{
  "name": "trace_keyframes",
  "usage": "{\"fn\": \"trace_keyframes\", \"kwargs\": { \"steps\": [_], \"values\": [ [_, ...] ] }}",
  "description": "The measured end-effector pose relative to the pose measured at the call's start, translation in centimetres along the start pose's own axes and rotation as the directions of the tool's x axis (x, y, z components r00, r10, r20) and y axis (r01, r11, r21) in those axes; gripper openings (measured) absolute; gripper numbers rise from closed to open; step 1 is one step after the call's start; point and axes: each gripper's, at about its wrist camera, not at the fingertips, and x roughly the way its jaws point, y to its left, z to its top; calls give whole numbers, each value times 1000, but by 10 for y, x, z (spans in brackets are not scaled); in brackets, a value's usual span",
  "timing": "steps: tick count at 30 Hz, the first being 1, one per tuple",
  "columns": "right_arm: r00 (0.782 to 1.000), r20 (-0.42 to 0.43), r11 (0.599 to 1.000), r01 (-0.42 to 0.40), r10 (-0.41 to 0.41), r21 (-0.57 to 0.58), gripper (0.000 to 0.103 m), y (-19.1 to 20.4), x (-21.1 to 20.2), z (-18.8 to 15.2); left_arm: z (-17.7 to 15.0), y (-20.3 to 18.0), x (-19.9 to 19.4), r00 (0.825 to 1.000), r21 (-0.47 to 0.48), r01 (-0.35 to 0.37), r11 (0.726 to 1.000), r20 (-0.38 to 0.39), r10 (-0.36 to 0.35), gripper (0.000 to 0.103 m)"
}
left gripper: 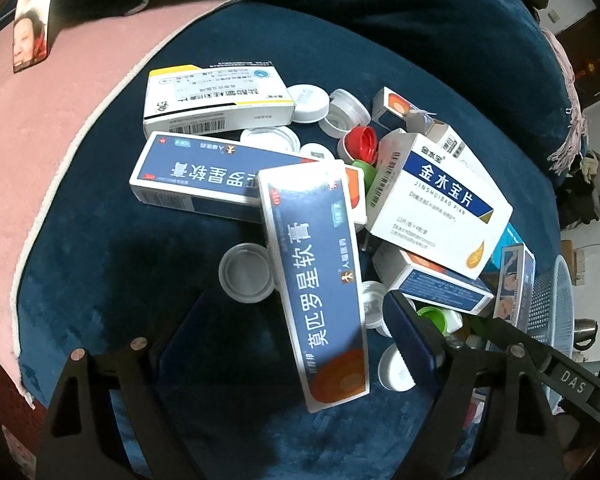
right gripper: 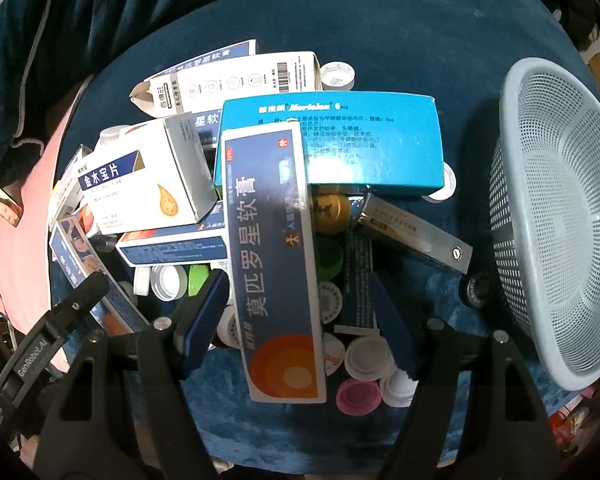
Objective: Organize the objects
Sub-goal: 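Grasp a blue-white ointment box with the left tool while the right tool grasps another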
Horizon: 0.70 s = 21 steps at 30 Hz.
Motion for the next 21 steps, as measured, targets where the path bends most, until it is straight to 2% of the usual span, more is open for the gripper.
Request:
{"fn": "trace_keyframes", "kwargs": {
  "steps": [1,4,6,7,11,14,21],
  "values": [
    [1000,-1,1000,5,-5,-3,73,1,1,0,0,-1,0,1000,4,-1,1000,1,1,89],
    [1000,-5,1000,14,-14,-8,73,0,1,-1,2,-3,-1,1000,16,-11,1000,8,11,77],
    [1000,-7,1000,18,-18,-9,72,0,1,0,1,-4,1,1000,32,-15,999,2,15,64],
    [1000,-8,1000,20,-20,-10,72,-1,1,0,2,-5,2,1000,39,-13,999,-4,13,50],
    [1000,-15,1000,23,-24,-7,65,-3,2,-3,1,-8,2,1000,59,-8,998,-9,9,47],
    [1000,-23,1000,19,-19,-9,40,-2,3,-4,1,-10,2,1000,69,-1,998,-3,1,45],
    [999,43,1000,3,-2,-4,40,-12,-18,-7,5,-17,-5,1000,78,6,997,24,-8,40]
  ]
}}
